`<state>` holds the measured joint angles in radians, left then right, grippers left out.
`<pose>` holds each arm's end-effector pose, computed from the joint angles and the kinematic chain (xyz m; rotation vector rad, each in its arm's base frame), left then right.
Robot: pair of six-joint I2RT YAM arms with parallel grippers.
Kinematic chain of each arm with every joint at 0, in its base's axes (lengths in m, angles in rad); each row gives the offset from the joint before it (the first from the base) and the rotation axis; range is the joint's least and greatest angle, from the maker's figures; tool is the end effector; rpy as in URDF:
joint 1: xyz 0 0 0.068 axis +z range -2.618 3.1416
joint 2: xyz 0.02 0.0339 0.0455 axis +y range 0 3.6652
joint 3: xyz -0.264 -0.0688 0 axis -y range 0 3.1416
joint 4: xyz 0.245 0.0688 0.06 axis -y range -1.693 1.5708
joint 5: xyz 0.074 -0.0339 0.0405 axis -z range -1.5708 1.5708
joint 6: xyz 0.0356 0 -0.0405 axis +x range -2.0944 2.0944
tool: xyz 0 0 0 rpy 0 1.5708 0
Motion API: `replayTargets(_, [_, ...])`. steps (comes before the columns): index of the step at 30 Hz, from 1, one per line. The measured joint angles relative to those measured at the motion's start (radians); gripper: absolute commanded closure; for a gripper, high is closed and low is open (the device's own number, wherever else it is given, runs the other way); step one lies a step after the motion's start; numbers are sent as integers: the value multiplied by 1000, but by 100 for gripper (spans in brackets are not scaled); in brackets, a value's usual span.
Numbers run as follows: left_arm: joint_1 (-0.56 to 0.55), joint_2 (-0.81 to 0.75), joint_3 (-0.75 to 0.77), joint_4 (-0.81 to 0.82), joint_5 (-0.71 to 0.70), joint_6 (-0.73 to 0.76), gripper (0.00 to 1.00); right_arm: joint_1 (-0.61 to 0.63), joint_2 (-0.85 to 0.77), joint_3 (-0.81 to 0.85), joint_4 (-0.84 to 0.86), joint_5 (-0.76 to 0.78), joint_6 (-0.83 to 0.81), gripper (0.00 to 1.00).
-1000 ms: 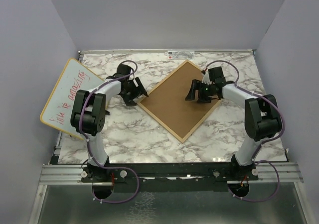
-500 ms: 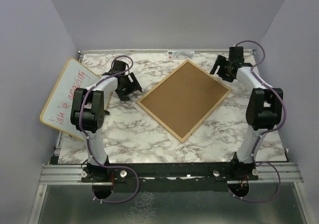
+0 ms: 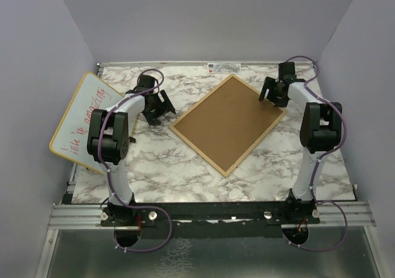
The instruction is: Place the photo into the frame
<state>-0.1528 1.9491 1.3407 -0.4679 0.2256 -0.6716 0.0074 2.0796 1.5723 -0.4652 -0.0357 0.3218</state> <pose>0.3985 -0.0694 0.1724 -0.6234 2.6526 -0.5581 0.4536 0.0046 0.1869 0.3856 2.5223 0.1739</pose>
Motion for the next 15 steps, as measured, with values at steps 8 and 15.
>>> replayTargets(8, [1,4,4,0,16,1,14,0,4,0,0,56,-35,20])
replayTargets(15, [1,7,6,3,28,1,14,0,23,16,-10,15,-95,22])
